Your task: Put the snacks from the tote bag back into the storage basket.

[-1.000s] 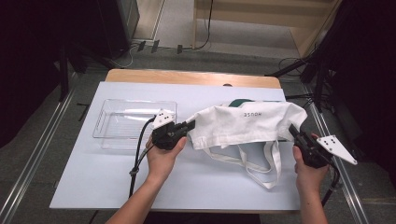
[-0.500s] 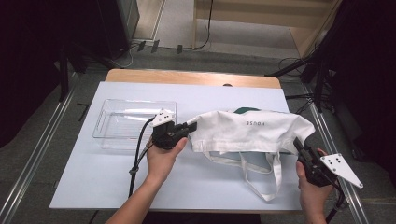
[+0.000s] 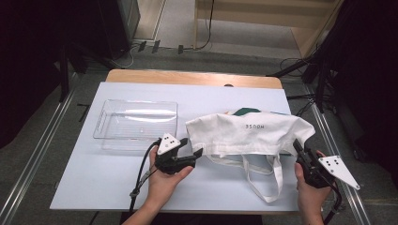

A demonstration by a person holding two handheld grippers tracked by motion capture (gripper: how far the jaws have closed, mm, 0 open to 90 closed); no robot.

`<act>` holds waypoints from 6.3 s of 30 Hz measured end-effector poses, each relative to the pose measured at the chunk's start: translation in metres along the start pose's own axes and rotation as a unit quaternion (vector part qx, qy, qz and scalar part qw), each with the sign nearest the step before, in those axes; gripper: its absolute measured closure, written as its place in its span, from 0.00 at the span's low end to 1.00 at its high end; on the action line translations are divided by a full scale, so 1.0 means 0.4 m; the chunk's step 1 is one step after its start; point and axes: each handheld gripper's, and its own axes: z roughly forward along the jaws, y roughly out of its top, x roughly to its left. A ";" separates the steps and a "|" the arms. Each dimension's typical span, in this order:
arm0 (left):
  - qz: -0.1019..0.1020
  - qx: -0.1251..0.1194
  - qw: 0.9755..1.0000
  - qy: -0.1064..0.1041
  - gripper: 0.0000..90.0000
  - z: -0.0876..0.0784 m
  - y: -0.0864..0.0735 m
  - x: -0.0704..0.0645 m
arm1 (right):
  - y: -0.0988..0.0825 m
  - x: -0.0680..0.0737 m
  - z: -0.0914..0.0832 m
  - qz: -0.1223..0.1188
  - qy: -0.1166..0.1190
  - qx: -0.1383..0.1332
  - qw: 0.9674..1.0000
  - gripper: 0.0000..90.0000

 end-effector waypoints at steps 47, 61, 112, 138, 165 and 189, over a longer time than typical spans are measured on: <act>0.018 -0.035 0.999 0.010 0.91 0.002 0.045 0.014 | 0.021 0.038 -0.083 -0.003 -0.002 -0.036 0.999 0.87; -0.007 -0.027 0.999 0.026 0.48 -0.020 0.013 0.027 | -0.002 0.038 -0.067 -0.005 -0.021 -0.009 1.000 0.87; 0.084 -0.096 0.992 0.005 0.92 0.006 0.191 -0.048 | 0.048 0.004 -0.081 0.050 -0.009 0.009 0.999 0.40; 0.074 -0.096 0.992 -0.029 1.00 -0.008 0.208 -0.067 | 0.056 0.210 0.005 -0.054 -0.032 0.055 0.997 0.56; 0.117 -0.082 0.990 -0.008 0.99 0.067 0.276 -0.081 | 0.188 0.131 0.001 -0.012 0.067 -0.034 0.997 0.94; 0.041 -0.014 0.999 -0.023 0.71 0.209 0.241 -0.013 | 0.175 0.100 0.083 0.014 0.073 -0.011 0.997 0.94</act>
